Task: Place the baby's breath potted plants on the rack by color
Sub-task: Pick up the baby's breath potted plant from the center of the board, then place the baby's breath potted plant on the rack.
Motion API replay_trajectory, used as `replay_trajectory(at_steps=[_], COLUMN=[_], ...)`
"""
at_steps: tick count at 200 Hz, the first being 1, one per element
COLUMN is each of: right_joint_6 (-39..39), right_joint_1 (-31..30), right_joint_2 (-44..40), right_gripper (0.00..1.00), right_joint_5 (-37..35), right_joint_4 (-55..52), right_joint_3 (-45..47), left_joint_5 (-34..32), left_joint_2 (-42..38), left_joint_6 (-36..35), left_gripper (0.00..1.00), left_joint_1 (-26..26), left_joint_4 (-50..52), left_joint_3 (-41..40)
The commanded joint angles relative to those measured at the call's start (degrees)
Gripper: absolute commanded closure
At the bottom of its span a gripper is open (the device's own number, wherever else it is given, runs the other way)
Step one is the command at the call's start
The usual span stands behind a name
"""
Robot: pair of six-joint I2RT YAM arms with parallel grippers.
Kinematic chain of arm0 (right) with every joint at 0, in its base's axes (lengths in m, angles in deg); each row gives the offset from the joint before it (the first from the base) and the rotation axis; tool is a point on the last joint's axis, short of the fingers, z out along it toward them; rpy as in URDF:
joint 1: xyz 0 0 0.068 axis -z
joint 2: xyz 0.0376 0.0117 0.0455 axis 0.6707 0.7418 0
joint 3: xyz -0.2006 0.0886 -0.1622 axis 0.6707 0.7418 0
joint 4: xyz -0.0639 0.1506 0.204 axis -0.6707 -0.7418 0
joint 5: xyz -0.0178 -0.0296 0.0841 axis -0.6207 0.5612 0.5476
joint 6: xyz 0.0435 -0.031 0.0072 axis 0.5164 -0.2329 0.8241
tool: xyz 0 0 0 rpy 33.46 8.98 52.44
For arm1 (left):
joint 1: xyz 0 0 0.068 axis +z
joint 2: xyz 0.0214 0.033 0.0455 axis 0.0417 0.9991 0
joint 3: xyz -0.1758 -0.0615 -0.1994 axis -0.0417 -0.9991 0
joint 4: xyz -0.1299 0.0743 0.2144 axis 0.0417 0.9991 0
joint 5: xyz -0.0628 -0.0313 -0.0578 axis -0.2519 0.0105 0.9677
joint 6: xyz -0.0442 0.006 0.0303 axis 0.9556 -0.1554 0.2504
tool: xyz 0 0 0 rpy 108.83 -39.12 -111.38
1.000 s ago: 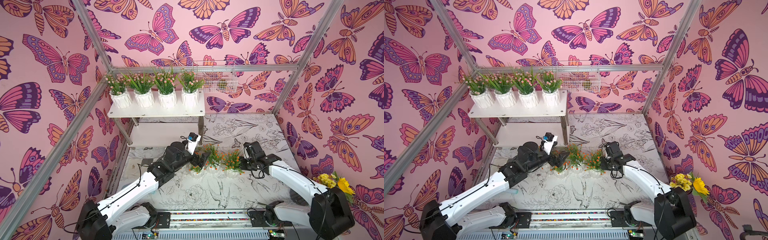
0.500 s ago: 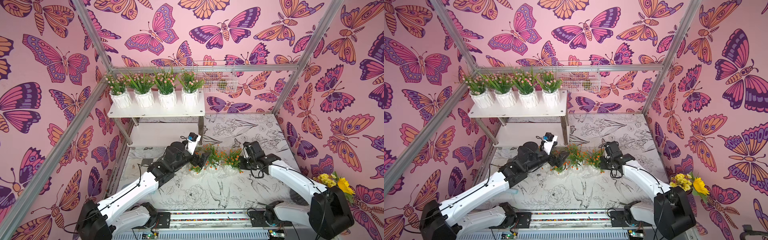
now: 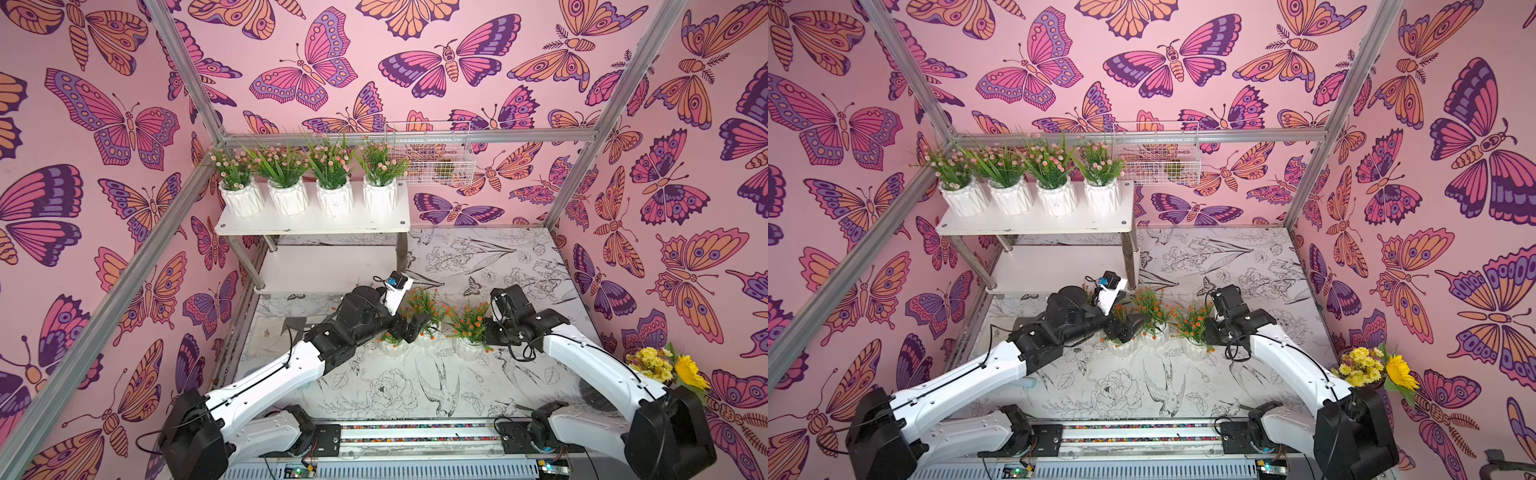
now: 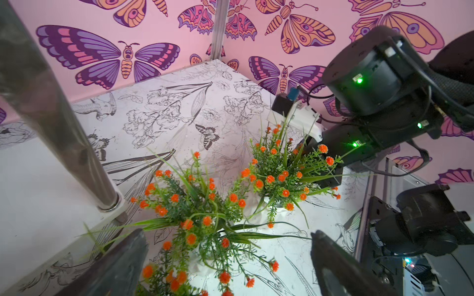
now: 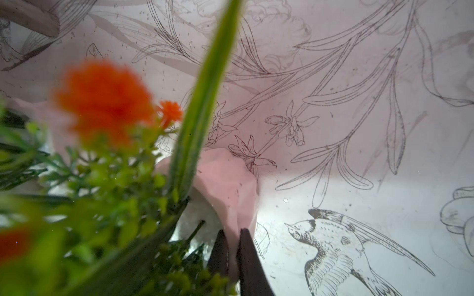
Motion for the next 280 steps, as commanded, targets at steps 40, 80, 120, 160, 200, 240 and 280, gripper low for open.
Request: replay_trajectory(at_steps=[40, 80, 120, 160, 200, 240, 280], right_joint_6=[-0.82, -2.03, -3.37, -3.68, -3.96, -4.08, -4.07], right_joint_1=[0.33, 0.6, 0.59, 0.59, 0.56, 0.57, 0.59], right_joint_2=[-9.27, -12.19, -11.88, -11.66, -11.31, -11.22, -11.14], right_gripper=[0.99, 0.99, 0.99, 0.99, 0.99, 0.99, 0.99], right_joint_5=[-0.84, 0.25, 2.83, 5.86, 8.52, 9.86, 10.5], right_joint_4=[-7.01, -11.79, -14.85, -15.26, -14.47, -14.38, -14.04], right_joint_3=[-7.14, -12.69, -16.82, -17.71, -17.18, -17.0, -16.7], left_joint_5=[-0.42, -0.02, 0.24, -0.11, -0.81, -0.78, 0.9], left_joint_2=[0.95, 1.23, 3.35, 7.28, 14.41, 18.97, 22.2], left_joint_6=[-3.18, -5.39, -6.13, -7.34, -7.4, -7.02, -6.93], left_gripper=[0.0, 0.0, 0.0, 0.0, 0.0, 0.0, 0.0], left_joint_1=[-3.8, -6.41, -9.37, -12.35, -14.01, -14.82, -15.17], left_joint_4=[-5.39, -9.15, -14.17, -17.09, -19.72, -22.85, -23.98], left_joint_3=[-2.85, -5.2, -6.16, -3.21, 0.13, 2.6, 5.33])
